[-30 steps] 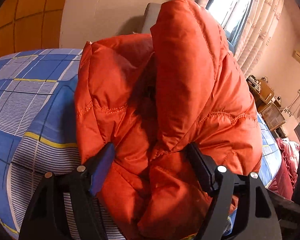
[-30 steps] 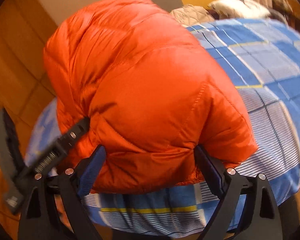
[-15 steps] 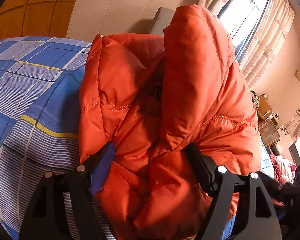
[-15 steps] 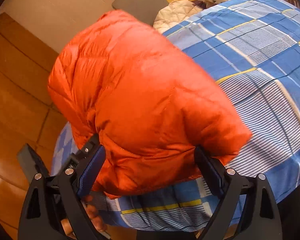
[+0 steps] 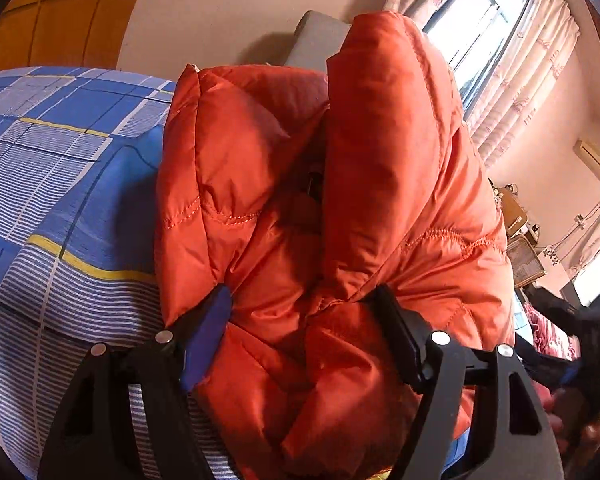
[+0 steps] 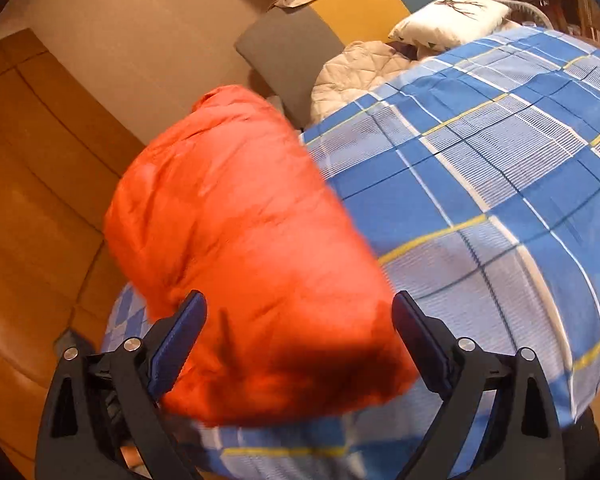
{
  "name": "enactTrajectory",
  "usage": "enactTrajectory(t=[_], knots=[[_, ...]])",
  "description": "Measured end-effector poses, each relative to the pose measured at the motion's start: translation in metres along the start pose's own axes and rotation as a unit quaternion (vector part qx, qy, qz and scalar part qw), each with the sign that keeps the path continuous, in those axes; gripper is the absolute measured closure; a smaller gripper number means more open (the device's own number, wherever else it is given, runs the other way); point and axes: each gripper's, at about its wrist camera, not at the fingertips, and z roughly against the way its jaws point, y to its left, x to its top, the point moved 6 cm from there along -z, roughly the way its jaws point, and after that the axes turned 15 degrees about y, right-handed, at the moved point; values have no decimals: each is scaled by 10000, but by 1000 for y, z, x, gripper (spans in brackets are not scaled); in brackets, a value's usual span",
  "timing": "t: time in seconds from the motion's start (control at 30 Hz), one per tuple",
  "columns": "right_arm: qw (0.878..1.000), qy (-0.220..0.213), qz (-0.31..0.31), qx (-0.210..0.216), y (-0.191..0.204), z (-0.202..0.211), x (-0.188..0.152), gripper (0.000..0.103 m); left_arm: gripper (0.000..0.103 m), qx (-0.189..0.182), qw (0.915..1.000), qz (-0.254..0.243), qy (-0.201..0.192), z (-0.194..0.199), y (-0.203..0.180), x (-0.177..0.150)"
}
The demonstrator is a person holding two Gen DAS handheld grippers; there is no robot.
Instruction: Fold large clothes
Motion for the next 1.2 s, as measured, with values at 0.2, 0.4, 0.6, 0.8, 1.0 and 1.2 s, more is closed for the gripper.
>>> enactTrajectory(t=[0.2, 0.4, 0.6, 0.8, 1.0, 1.2], knots=[[9954, 585, 414, 640, -4, -37, 18, 3, 33, -169, 9998, 1, 98, -5, 11, 7], [9835, 1071, 761, 1246, 1, -60, 28, 3, 38, -587, 9980, 155, 153, -6, 30, 9], [9789, 991, 1130, 1386, 13, -45, 37, 52, 41, -976, 9944, 367, 164, -13, 34, 11], [9755, 594, 1627, 1357, 28, -3, 43, 63, 58, -1388, 9900, 179, 168, -19, 7, 19], [9784, 48, 1588, 1320, 1, 52, 56, 64, 63, -1460, 9880, -373, 327, -40, -58, 41], [9887, -111, 1050, 1066, -63, 74, 55, 64, 64, -1121, 9876, -846, 699, -81, -108, 48]])
